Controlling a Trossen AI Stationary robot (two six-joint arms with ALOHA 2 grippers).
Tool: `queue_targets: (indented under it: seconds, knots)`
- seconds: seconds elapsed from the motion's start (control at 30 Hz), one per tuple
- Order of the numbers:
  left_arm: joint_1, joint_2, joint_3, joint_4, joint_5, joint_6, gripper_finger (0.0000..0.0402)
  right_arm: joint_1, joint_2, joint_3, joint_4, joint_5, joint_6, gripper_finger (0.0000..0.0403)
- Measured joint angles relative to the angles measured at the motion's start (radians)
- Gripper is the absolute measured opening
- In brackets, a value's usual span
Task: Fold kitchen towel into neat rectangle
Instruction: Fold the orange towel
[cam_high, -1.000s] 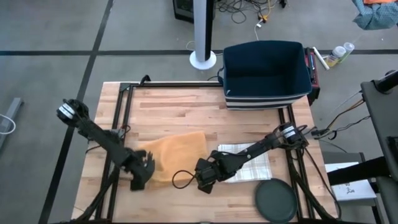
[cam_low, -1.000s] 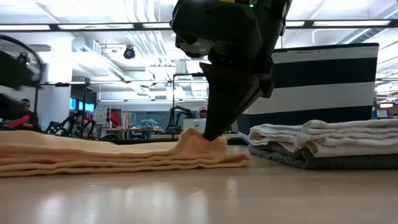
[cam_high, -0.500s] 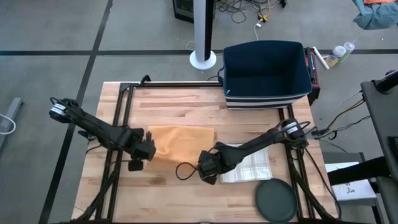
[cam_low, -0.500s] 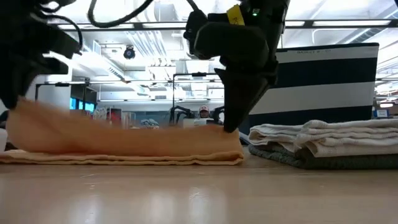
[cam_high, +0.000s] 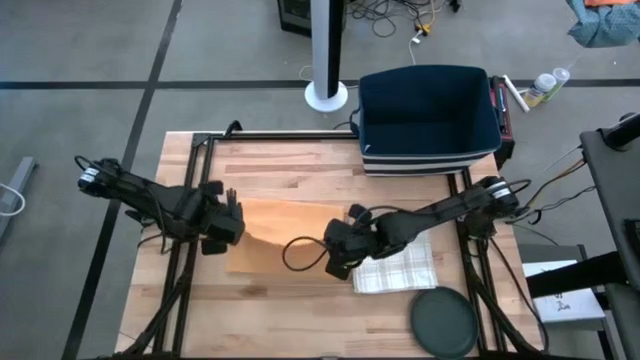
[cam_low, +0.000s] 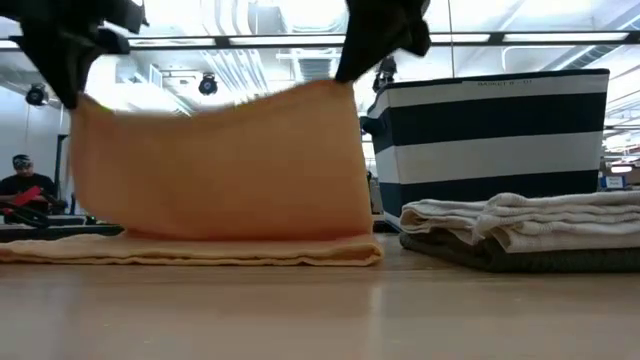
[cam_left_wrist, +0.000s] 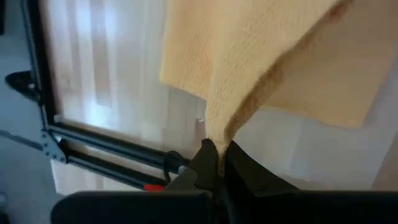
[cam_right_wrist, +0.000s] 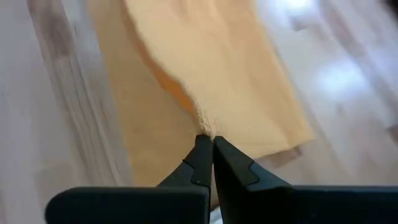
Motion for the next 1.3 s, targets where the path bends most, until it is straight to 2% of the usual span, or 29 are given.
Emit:
queue_targets:
  seconds: [0.07,0.17,0.37,0.57,0.73,1.03,1.3]
  knots:
    - [0.000,-0.004,0.001,0.007,0.006,0.007,0.0002,0.005,-0.002,0.000,0.003,0.001,0.000,0.0002]
    - [-0.002,-0.009,-0.022,0.033,0.074,0.034,0.0002,0.013,0.015,-0.006,0.006,-0.022,0.001,0.0002]
    - [-0.041,-0.010,-0.170,0.084,0.252,0.036,0.0002,0.041,0.094,-0.011,0.007,-0.094,0.038,0.0002]
    - [-0.104,-0.012,-0.344,0.368,0.410,0.027,0.0002,0.067,0.180,-0.012,0.014,-0.126,0.064,0.0002]
    - [-0.123,-0.008,-0.419,0.619,0.513,0.018,0.0002,0.071,0.220,-0.013,0.024,-0.145,0.089,0.0002]
    - [-0.149,0.000,-0.427,0.711,0.566,0.006,0.0002,0.072,0.223,-0.013,0.028,-0.117,0.088,0.0002]
    - [-0.166,0.025,-0.438,0.751,0.568,0.006,0.0002,0.072,0.222,-0.030,0.018,-0.117,0.092,0.0002]
